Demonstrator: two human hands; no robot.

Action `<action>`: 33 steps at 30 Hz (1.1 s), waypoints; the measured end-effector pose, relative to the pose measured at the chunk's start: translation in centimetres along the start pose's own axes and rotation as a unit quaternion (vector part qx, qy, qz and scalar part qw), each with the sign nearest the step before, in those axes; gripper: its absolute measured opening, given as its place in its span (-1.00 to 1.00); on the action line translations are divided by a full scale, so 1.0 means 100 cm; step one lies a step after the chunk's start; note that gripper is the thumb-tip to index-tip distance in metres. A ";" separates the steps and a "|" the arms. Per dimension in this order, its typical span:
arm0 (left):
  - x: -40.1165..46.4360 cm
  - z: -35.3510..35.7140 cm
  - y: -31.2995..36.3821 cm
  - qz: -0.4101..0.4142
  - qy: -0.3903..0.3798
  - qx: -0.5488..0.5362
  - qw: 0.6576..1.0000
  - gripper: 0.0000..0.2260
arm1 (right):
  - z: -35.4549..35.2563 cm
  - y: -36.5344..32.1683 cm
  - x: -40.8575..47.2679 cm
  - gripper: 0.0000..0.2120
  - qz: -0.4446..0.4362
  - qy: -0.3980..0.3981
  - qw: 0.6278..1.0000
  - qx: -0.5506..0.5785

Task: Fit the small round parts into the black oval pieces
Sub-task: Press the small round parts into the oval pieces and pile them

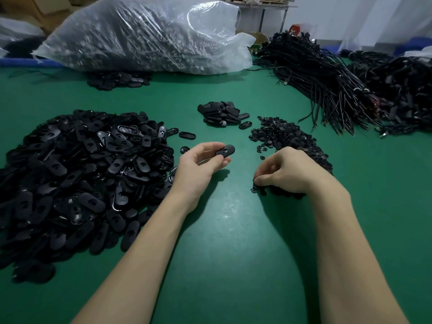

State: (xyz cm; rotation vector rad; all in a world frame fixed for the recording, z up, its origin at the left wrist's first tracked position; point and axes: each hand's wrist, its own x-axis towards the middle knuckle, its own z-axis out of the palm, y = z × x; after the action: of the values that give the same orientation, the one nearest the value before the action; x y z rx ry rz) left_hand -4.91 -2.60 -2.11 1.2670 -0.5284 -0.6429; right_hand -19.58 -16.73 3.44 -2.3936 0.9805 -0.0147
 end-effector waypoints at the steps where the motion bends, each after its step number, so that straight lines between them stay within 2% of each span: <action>1: 0.000 0.000 0.000 -0.001 -0.001 -0.001 1.000 -0.79 | 0.000 0.000 0.000 -0.90 -0.005 -0.001 1.000 0.004; 5: -0.001 0.000 0.001 -0.002 0.000 -0.008 1.000 -0.79 | 0.002 -0.001 -0.001 -0.94 -0.044 0.046 0.992 0.108; 9: -0.001 0.000 0.002 -0.001 -0.011 -0.023 1.000 -0.77 | 0.008 -0.011 -0.002 -0.94 -0.072 0.072 0.955 0.278; 18: -0.002 -0.001 0.003 0.000 -0.044 -0.021 0.999 -0.74 | 0.023 -0.021 0.004 -0.93 -0.049 0.073 0.889 0.450; 22: -0.003 -0.001 0.003 0.009 -0.058 -0.007 0.998 -0.74 | 0.024 -0.021 0.005 -0.92 -0.044 0.063 0.869 0.489; 33: -0.004 -0.001 0.003 0.019 -0.069 0.018 0.997 -0.73 | 0.024 -0.023 0.005 -0.92 -0.027 0.053 0.856 0.513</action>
State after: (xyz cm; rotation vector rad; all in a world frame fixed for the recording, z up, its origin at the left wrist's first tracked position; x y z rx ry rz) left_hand -5.07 -2.24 -1.83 1.2483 -0.6797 -0.6947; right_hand -17.27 -14.58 2.45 -1.4219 0.6763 -0.5546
